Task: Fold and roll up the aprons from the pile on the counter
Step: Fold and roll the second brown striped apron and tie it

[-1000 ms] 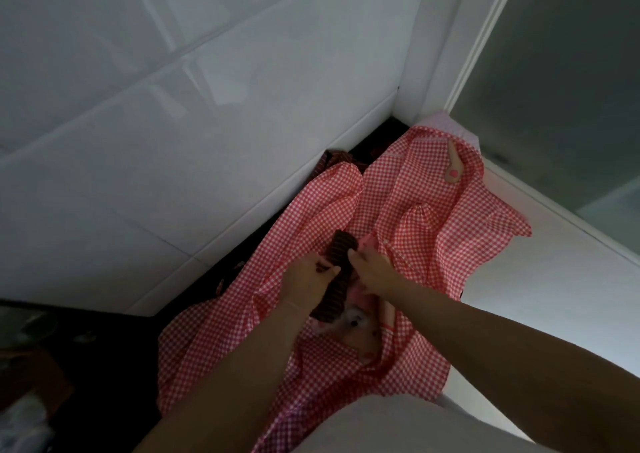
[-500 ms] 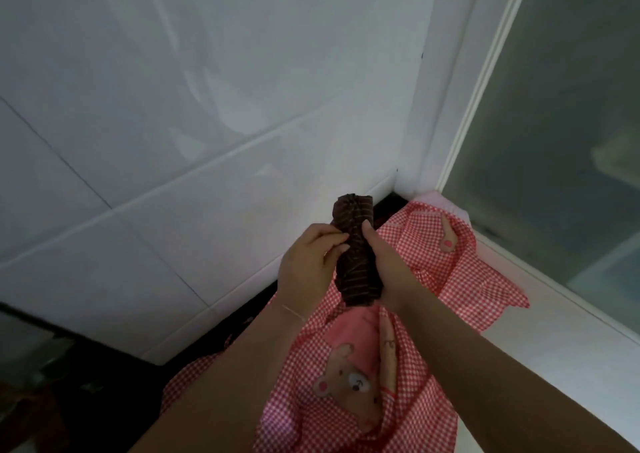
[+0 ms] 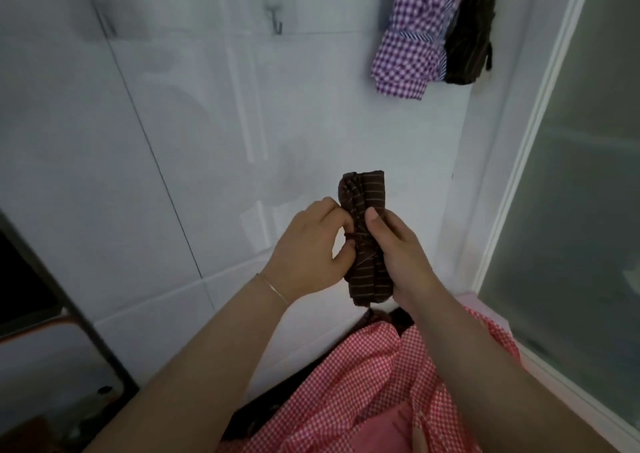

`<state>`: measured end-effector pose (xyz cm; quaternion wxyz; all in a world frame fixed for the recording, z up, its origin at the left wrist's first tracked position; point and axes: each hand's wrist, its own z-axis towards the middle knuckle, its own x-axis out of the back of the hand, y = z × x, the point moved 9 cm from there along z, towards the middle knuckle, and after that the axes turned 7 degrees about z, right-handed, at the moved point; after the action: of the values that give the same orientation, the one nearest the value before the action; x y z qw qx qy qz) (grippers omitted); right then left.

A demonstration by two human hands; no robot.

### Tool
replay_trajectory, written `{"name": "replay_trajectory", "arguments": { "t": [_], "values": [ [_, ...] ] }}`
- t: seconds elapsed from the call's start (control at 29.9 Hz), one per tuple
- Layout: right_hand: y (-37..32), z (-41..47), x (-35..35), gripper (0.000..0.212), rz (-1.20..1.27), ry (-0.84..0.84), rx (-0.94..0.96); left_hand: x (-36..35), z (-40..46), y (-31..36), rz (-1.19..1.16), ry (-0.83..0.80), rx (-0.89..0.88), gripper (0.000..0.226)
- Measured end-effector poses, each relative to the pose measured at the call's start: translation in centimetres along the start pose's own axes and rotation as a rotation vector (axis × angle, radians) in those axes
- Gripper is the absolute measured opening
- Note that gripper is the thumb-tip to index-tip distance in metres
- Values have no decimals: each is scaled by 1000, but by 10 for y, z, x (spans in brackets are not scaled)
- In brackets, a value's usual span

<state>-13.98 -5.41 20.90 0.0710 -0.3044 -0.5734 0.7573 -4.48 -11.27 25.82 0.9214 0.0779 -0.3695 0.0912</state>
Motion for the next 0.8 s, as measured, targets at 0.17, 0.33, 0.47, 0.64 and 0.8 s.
{"name": "replay_trajectory", "arguments": {
  "t": [0.17,0.33,0.47,0.64,0.8],
  "values": [
    [-75,30,-46,27,-61,-52,204,67,56,3,417,157,-191,15],
    [-151,56,-90,25,-109,-126,419,124,108,1,626,325,-243,15],
    [-184,73,-116,28,-150,-238,532,157,144,-6,764,390,-249,15],
    [-200,89,-132,43,-218,-220,626,183,171,-26,771,348,-212,15],
    [-199,95,-145,45,-274,-209,673,194,175,-41,766,348,-136,14]
  ]
}}
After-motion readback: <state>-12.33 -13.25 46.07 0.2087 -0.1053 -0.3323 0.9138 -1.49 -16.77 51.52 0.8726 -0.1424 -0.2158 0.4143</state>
